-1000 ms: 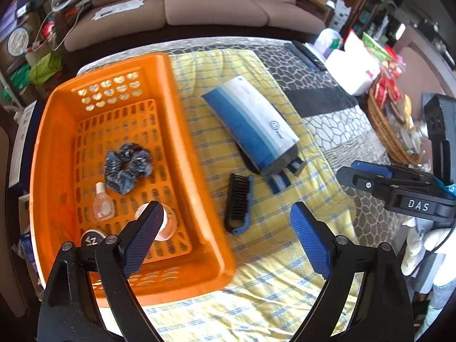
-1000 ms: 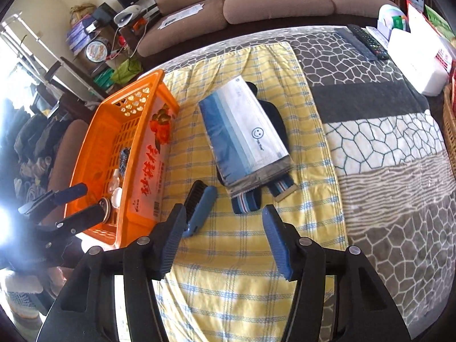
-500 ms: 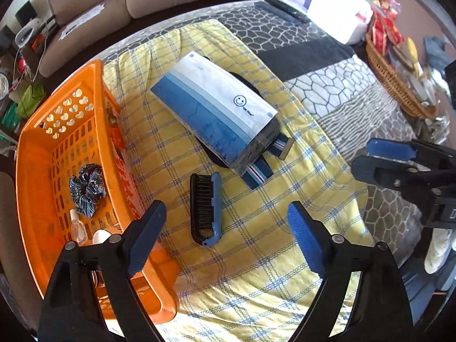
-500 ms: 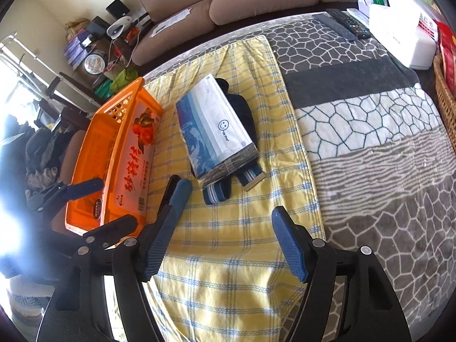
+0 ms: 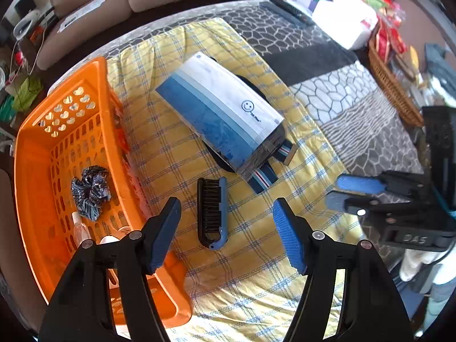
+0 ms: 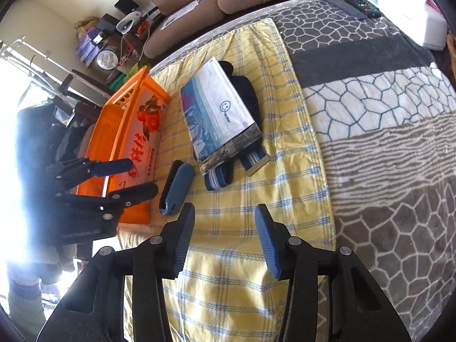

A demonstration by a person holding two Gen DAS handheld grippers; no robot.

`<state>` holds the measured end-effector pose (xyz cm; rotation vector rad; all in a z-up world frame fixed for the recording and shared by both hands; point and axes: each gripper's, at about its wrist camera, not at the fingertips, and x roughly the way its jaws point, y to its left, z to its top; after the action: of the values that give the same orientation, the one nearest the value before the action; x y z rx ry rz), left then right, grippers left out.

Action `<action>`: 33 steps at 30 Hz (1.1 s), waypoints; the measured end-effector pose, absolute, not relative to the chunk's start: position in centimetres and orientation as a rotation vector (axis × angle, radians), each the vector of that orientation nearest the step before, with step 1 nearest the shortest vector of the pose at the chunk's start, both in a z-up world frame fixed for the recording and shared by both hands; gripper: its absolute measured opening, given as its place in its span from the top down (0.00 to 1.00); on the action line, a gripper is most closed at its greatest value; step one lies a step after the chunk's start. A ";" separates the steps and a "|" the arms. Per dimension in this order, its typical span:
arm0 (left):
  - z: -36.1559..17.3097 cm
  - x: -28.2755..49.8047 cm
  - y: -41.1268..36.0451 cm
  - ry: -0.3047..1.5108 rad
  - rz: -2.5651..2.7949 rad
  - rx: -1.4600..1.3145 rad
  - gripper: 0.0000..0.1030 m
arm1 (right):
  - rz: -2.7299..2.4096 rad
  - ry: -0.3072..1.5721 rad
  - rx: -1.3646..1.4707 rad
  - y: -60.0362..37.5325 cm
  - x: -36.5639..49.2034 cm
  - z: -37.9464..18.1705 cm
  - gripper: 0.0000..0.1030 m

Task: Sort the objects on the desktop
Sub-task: 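Move the right gripper to the black-and-blue hairbrush on the cloth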

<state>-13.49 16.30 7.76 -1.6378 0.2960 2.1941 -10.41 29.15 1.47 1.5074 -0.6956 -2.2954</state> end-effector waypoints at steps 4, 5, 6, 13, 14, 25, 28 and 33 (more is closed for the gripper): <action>9.8 -13.4 12.8 0.198 2.254 -1.616 0.38 | -2.265 -0.693 1.529 26.0 -11.7 0.5 0.55; 10.0 -13.4 11.9 0.175 2.262 -1.613 0.38 | -2.261 -0.685 1.535 25.0 -12.1 0.4 0.55; 10.2 -13.7 11.3 0.159 2.267 -1.611 0.38 | -2.259 -0.673 1.542 24.1 -12.5 0.2 0.55; 10.3 -13.3 7.1 0.049 2.290 -1.594 0.38 | -2.269 -0.639 1.598 18.5 -15.0 -0.9 0.55; 10.3 -13.3 6.6 0.036 2.291 -1.593 0.38 | -2.279 -0.635 1.612 17.9 -15.4 -1.1 0.55; 9.2 -13.0 2.3 -0.095 2.285 -1.579 0.38 | -2.407 -0.563 1.742 14.7 -17.4 -2.7 0.50; 9.0 -12.9 1.8 -0.119 2.280 -1.575 0.38 | -2.434 -0.507 1.791 14.4 -17.7 -3.2 0.50; 8.5 -12.6 1.5 -0.137 2.267 -1.574 0.38 | -2.451 -0.449 1.836 13.7 -17.8 -3.9 0.51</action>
<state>-12.55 1.52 8.52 -1.5737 -0.1373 2.2674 -17.80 13.73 -3.94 1.8358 -0.4492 -2.4514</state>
